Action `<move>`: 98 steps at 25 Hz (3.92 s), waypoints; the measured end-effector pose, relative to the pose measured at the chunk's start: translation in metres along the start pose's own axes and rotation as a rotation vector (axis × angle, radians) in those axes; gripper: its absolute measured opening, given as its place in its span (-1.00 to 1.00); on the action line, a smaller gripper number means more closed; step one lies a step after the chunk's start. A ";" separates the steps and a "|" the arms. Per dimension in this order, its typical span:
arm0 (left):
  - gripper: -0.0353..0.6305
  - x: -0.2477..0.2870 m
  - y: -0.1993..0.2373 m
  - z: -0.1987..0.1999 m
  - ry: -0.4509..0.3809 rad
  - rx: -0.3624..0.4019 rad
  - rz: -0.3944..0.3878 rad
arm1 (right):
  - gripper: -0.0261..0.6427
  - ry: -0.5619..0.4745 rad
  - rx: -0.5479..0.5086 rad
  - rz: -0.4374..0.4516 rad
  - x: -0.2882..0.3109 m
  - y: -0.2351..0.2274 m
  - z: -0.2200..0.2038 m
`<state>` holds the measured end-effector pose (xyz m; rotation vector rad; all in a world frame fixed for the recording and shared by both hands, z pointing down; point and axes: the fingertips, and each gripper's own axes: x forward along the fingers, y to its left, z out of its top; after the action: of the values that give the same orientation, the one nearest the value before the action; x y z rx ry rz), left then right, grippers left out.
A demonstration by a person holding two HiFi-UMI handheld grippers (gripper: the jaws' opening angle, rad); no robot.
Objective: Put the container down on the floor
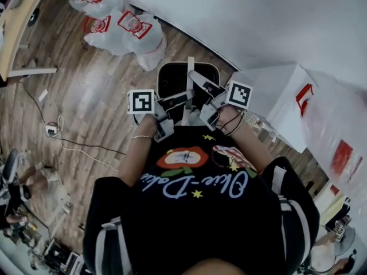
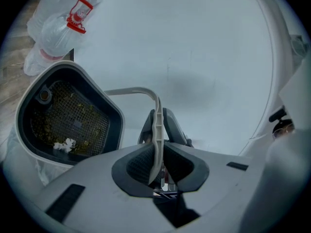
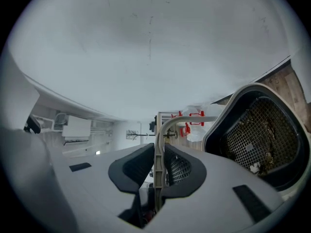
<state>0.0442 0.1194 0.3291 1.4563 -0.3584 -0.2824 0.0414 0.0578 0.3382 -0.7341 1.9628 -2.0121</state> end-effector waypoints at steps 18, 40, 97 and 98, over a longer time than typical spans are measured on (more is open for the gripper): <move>-0.73 0.000 0.024 0.016 0.195 0.076 0.078 | -0.75 -0.185 0.012 0.014 0.001 -0.014 0.015; -0.73 0.025 0.127 0.090 0.187 0.056 0.122 | -0.75 -0.106 0.059 -0.082 0.066 -0.124 0.063; -0.70 0.083 0.413 0.137 0.043 0.045 0.186 | -0.75 0.174 0.043 -0.328 0.130 -0.408 0.093; -0.70 0.084 0.415 0.139 0.042 0.043 0.188 | -0.75 0.174 0.041 -0.324 0.132 -0.409 0.094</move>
<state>0.0528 0.0000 0.7585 1.4574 -0.4662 -0.0928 0.0488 -0.0599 0.7623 -0.9496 1.9941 -2.3667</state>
